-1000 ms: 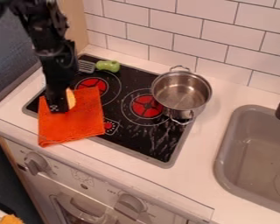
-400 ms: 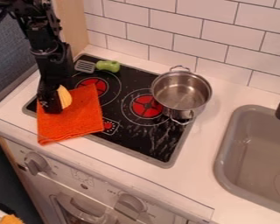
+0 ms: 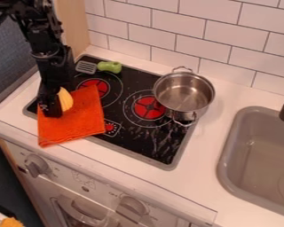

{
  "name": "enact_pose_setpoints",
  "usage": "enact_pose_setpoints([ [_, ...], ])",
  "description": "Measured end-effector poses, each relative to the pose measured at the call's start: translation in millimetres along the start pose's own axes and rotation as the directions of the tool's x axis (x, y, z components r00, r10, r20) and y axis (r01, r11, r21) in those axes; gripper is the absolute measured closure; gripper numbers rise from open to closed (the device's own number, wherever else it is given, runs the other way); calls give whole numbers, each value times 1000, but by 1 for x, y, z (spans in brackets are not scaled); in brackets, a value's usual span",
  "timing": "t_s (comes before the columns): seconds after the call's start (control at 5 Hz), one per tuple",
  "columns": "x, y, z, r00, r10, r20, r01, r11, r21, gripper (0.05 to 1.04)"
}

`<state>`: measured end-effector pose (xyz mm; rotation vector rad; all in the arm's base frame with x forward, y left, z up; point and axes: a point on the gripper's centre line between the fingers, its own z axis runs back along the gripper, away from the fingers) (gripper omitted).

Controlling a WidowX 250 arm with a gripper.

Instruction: Put the yellow object on the center of orange cloth

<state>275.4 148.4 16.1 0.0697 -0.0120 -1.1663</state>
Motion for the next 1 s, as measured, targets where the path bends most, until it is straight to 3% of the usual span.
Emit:
enact_pose_setpoints([
  [0.2,2,-1,6,1000,-11,12,11,1000,15,83],
  [0.8,5,7,73,999,-11,38,5,990,140,83],
  [1.0,5,9,76,999,-13,36,8,989,151,83],
])
